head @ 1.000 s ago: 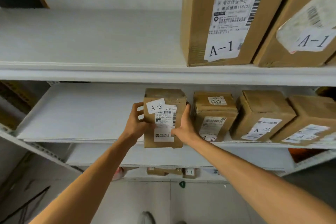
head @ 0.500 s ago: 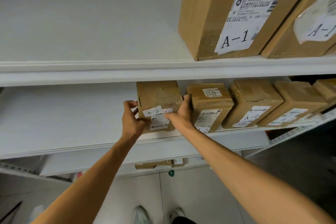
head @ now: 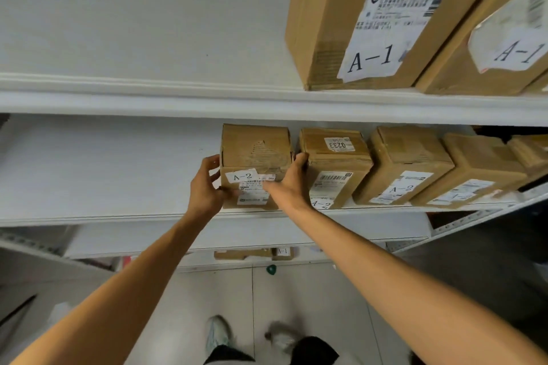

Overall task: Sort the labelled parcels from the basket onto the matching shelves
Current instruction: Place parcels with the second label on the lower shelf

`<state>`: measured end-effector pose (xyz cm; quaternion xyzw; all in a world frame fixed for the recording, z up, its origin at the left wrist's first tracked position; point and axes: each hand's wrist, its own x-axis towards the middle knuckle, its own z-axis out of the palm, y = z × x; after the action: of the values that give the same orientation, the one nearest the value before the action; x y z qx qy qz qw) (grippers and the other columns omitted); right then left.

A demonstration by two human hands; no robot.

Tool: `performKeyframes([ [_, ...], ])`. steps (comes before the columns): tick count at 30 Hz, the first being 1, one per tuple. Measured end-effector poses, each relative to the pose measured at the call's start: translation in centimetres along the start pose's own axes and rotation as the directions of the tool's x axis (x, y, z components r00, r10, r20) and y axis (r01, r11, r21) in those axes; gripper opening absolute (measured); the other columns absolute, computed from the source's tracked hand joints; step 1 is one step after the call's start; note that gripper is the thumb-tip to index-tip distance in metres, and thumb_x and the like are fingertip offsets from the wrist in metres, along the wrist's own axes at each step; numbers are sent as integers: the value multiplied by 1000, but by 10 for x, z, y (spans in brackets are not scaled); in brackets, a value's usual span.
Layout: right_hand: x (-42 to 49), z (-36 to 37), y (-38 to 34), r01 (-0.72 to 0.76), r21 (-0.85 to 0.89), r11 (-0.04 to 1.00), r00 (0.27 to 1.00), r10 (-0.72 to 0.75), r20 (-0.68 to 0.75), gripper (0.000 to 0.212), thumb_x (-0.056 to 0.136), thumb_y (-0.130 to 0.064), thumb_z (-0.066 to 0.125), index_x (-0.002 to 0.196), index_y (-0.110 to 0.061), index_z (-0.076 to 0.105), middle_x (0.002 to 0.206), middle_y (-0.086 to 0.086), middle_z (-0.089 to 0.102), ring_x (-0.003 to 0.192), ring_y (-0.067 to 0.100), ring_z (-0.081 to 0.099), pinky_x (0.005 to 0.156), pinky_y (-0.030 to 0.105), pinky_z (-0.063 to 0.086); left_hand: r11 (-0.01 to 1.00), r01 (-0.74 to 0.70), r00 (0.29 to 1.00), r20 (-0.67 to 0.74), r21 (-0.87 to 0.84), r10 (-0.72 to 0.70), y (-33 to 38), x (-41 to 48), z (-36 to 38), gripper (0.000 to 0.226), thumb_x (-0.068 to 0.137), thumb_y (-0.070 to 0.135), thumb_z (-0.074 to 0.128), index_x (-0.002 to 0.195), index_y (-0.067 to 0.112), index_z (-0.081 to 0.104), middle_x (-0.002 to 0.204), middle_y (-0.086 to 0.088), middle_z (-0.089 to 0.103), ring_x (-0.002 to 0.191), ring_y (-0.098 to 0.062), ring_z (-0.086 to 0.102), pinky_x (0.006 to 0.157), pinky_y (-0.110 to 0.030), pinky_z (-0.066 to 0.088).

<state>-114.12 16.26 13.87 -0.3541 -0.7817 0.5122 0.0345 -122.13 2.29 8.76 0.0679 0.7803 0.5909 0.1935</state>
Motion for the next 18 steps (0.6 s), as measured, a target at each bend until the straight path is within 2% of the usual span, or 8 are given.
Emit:
performKeyframes([
  [2, 0, -7, -2, 19, -52, 998, 999, -17, 37, 100, 81, 1, 69, 150, -7, -2, 150, 8, 24, 137, 19, 25, 98, 14, 24, 999, 29, 1000, -9, 32, -28, 0, -2, 0, 69, 73, -4, 76, 131, 14, 43, 131, -11, 56, 120, -29, 55, 91, -47, 52],
  [5, -3, -15, 0, 65, -145, 987, 992, -49, 113, 100, 84, -3, 67, 150, -4, -9, 154, 10, 17, 142, 24, 20, 112, 27, 24, 994, 77, 996, -46, 72, -74, -5, -9, -1, 61, 74, 2, 78, 126, 8, 46, 127, -12, 59, 114, -29, 58, 93, -44, 52],
  [7, -6, -18, 4, 165, -212, 963, 983, -144, 112, 89, 83, -6, 68, 146, -3, 5, 148, 15, 23, 139, 28, 26, 114, 36, 30, 990, 127, 990, -75, 60, -123, -11, -19, 0, 63, 74, 5, 79, 127, 6, 46, 124, -12, 61, 109, -29, 62, 91, -43, 54],
  [9, -11, -19, 10, 298, -292, 909, 954, -279, 106, 87, 82, -4, 67, 145, -1, 7, 148, 18, 21, 140, 32, 24, 114, 42, 32, 985, 167, 978, -134, 30, -162, -18, -32, 1, 65, 74, 9, 80, 128, 6, 46, 120, -12, 61, 102, -27, 64, 87, -38, 54],
  [13, -23, -15, 25, 573, -495, 653, 815, -519, 258, 89, 83, 2, 56, 151, -1, -1, 156, 21, -11, 144, 40, -3, 119, 43, 1, 984, 161, 958, -252, 75, -137, -28, -67, 4, 57, 77, 16, 79, 126, 7, 50, 114, -8, 62, 94, -20, 62, 69, -18, 48],
  [14, -26, -14, 29, 633, -512, 581, 769, -551, 324, 86, 83, 4, 53, 152, -4, 1, 156, 19, -12, 143, 40, -4, 118, 43, 1, 982, 155, 955, -272, 104, -122, -29, -77, 4, 55, 78, 17, 78, 125, 8, 51, 113, -8, 62, 94, -19, 62, 67, -16, 47],
  [16, -32, -9, 38, 752, -547, 368, 629, -648, 429, 77, 79, 2, 55, 147, -5, 21, 154, 18, 8, 134, 37, 10, 116, 48, 21, 973, 153, 941, -326, 173, -90, -31, -98, 1, 52, 78, 19, 78, 122, 8, 54, 110, -6, 63, 94, -19, 63, 70, -18, 49],
  [18, -39, -2, 42, 830, -519, 203, 511, -650, 562, 60, 77, -5, 61, 133, -4, 39, 140, 19, 34, 122, 33, 28, 104, 46, 37, 959, 176, 915, -395, 222, -77, -30, -123, -3, 47, 79, 18, 78, 120, 9, 57, 107, -5, 64, 94, -20, 64, 75, -26, 52],
])
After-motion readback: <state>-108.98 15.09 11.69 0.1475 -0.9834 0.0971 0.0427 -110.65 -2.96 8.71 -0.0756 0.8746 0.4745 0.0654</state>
